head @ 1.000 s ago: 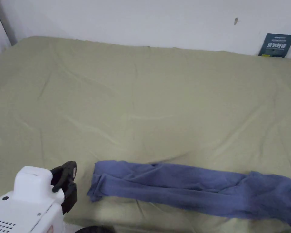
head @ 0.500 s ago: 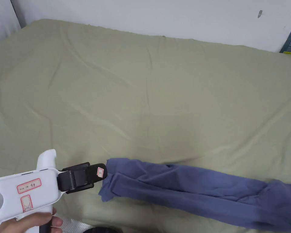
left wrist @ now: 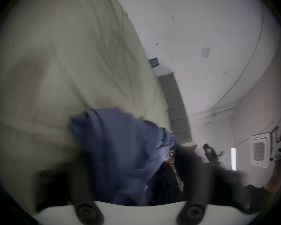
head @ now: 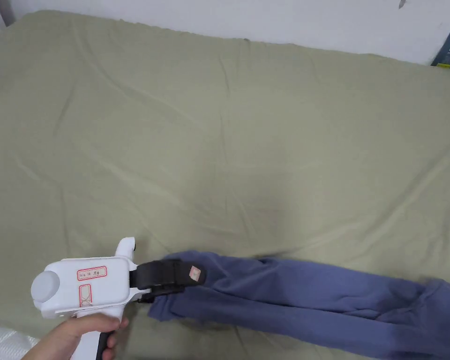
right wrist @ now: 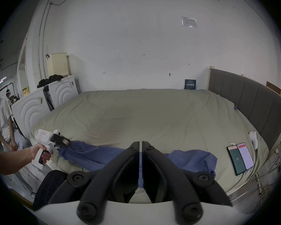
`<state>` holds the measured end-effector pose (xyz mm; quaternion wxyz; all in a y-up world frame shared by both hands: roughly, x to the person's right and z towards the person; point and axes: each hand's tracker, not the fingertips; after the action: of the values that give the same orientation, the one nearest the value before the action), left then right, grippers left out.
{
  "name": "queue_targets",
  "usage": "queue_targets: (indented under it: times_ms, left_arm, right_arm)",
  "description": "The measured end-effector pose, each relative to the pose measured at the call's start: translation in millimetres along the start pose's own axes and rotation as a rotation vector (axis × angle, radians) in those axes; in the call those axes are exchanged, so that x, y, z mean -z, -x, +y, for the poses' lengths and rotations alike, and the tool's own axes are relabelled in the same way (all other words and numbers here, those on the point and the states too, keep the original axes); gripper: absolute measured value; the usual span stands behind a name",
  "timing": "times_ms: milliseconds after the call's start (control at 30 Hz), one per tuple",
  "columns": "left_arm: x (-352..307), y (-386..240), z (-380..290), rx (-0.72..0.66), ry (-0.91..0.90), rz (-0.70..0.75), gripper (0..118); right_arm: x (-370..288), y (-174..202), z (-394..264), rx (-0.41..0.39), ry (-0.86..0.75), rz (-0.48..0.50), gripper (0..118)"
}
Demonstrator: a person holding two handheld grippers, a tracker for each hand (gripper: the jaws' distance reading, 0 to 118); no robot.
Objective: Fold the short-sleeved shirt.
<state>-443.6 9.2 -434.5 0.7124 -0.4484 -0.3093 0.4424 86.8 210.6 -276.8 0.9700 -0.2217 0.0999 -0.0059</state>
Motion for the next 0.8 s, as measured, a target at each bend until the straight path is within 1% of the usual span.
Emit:
queue_targets:
  times_ms: [33, 67, 100, 133, 167, 233, 433, 600, 667, 733, 800]
  left_arm:
    - [11, 0, -1, -0.011, 0.047, 0.12, 7]
    - [20, 2, -7, 0.005, 0.058, 0.252, 7]
    - [17, 8, -9, -0.007, 0.063, 0.139, 7]
    - [13, -7, -10, -0.043, 0.007, 0.106, 7]
    - [13, -13, -12, -0.05, -0.015, 0.166, 7]
    - [17, -28, -20, -0.005, -0.039, 0.21, 7]
    - [-22, -68, -17, 0.115, -0.138, 0.475, 6]
    - [-67, -96, -1, 0.279, -0.251, 0.789, 6]
    - [-86, -94, 8, 0.311, -0.268, 0.897, 6]
    - [-91, -97, 10, 0.318, -0.257, 0.92, 6]
    - [-80, -118, 2, 0.304, -0.264, 0.864, 6]
  right_arm:
    - [1, 1, 0, 0.001, 0.0, 0.008, 5]
    - [3, 2, -1, 0.001, 0.001, 0.016, 5]
    - [4, 4, -1, -0.001, 0.001, 0.019, 5]
    - [5, 5, -2, -0.003, 0.003, 0.023, 5]
    - [5, 4, -3, -0.002, 0.006, 0.028, 5]
    - [4, 5, -4, 0.005, 0.0, 0.034, 5]
    - [-7, 3, -6, 0.014, -0.027, 0.056, 5]
    - [-22, 2, -6, 0.003, -0.057, 0.072, 5]
    - [-28, 1, -7, -0.01, -0.07, 0.072, 5]
    - [-33, 0, -6, -0.01, -0.083, 0.075, 5]
    - [-36, -1, -8, -0.01, -0.09, 0.077, 5]
